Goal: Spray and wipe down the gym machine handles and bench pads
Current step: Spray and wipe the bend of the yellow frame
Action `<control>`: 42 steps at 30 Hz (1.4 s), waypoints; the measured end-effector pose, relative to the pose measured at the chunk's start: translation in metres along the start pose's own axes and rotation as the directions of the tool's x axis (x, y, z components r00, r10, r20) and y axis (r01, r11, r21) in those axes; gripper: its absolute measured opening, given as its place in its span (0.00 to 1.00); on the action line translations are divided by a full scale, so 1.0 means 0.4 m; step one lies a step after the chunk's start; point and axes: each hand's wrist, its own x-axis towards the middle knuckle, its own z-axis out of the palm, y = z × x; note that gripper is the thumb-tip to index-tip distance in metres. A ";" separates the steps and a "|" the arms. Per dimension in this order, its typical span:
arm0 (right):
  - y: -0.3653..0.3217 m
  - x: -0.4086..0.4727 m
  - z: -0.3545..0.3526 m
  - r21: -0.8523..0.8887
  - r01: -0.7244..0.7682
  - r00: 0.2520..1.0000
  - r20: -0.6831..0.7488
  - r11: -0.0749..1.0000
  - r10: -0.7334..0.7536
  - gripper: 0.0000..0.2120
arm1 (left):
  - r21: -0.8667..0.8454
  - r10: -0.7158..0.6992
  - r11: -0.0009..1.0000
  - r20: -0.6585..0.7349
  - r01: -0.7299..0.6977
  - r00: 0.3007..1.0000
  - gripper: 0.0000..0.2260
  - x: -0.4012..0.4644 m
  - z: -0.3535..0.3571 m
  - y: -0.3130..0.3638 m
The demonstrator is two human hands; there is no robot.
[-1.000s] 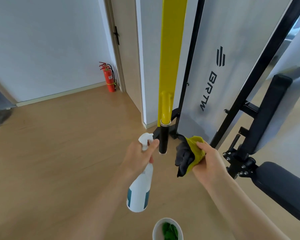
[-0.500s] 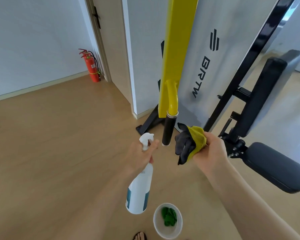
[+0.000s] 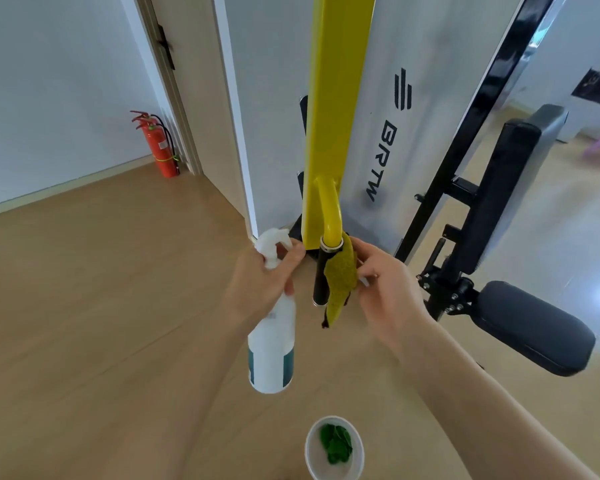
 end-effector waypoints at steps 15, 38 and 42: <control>0.043 0.014 0.037 -0.639 0.377 0.901 0.086 0.671 -0.424 0.15 | 0.063 0.244 0.960 0.300 -0.274 0.922 0.11 0.109 -0.061 0.166; 0.152 0.098 0.066 -0.474 0.211 0.967 -0.025 0.855 -0.252 0.12 | 0.018 0.268 0.951 0.448 -0.308 0.853 0.10 0.175 -0.049 0.140; 0.097 0.077 0.084 -0.475 0.334 0.921 -0.018 0.814 -0.389 0.13 | 0.025 0.270 0.949 0.441 -0.313 0.856 0.10 0.173 -0.045 0.138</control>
